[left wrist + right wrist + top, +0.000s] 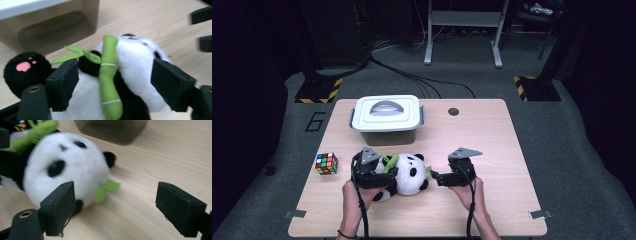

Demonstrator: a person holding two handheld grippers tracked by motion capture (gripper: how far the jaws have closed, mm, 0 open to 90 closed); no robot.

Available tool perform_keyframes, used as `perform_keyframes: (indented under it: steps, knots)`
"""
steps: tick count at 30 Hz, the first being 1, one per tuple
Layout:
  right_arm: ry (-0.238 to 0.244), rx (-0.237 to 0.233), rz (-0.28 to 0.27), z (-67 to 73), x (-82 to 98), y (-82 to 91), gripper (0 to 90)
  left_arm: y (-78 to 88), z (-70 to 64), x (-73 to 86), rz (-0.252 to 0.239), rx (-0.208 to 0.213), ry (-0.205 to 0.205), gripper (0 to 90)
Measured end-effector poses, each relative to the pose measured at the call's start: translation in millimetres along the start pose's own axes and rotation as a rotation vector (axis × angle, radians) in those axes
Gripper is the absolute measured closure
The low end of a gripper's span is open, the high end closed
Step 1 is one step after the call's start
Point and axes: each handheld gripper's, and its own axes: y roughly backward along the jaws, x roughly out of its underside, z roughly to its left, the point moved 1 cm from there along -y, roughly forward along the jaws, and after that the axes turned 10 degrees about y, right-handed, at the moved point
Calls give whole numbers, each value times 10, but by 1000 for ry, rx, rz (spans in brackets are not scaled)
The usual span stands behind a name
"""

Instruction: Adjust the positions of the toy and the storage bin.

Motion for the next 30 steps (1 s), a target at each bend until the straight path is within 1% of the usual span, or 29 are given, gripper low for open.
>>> perform_keyframes:
  steps: [2, 3, 4, 5, 8, 10, 11, 14, 15, 16, 18, 19, 20, 21, 22, 23, 24, 25, 26, 28, 29, 30]
  knots:
    - [-27, 16, 13, -89, 110, 36, 154, -62, 1, 13, 17, -15, 1, 314]
    - [-29, 24, 16, -126, 150, 43, 154, -101, 1, 21, 28, -35, -2, 353]
    - [-44, 35, 24, -176, 215, 54, 155, -123, -5, 30, 40, -58, -4, 370]
    - [-48, 45, 31, -214, 265, 59, 156, -144, -4, 34, 47, -79, -21, 399]
    - [-78, 60, 45, -312, 391, 69, 157, -188, -26, 48, 66, -128, -52, 460]
    - [-95, 68, 48, -363, 450, 68, 160, -206, -33, 58, 66, -143, -61, 512]
    - [-98, 75, 54, -381, 468, 68, 162, -206, -16, 59, 72, -140, -71, 542]
    - [-115, 82, 61, -444, 542, 58, 164, -194, 26, 65, 74, -108, -88, 640]
    - [-128, 88, 65, -466, 570, 55, 166, -186, 36, 65, 71, -99, -94, 662]
    - [-135, 85, 64, -488, 591, 52, 166, -182, 47, 68, 64, -90, -100, 677]
    - [-150, 94, 62, -519, 622, 60, 166, -158, 72, 60, 66, -66, -121, 695]
    - [-155, 98, 63, -538, 638, 65, 165, -149, 86, 57, 59, -50, -128, 702]
    - [-157, 100, 59, -558, 652, 71, 165, -131, 99, 50, 54, -31, -157, 707]
    - [-162, 103, 57, -571, 663, 77, 165, -114, 112, 47, 45, -4, -195, 710]
    - [-167, 107, 59, -583, 672, 86, 166, -97, 136, 44, 43, 25, -205, 713]
    - [-166, 108, 57, -601, 683, 92, 166, -72, 186, 31, 45, 59, -218, 717]
    - [-177, 108, 56, -614, 696, 96, 166, -57, 210, 29, 44, 70, -225, 719]
    - [-184, 111, 59, -621, 703, 101, 166, -35, 261, 21, 45, 71, -232, 719]
    - [-185, 112, 63, -637, 719, 100, 165, -6, 324, 16, 51, 83, -243, 719]
    - [-188, 119, 67, -659, 744, 101, 164, 29, 403, 16, 44, 96, -241, 719]
    - [-195, 118, 68, -662, 750, 103, 163, 55, 450, 20, 44, 101, -249, 719]
    - [-196, 122, 66, -670, 759, 107, 163, 84, 492, 28, 51, 111, -250, 719]
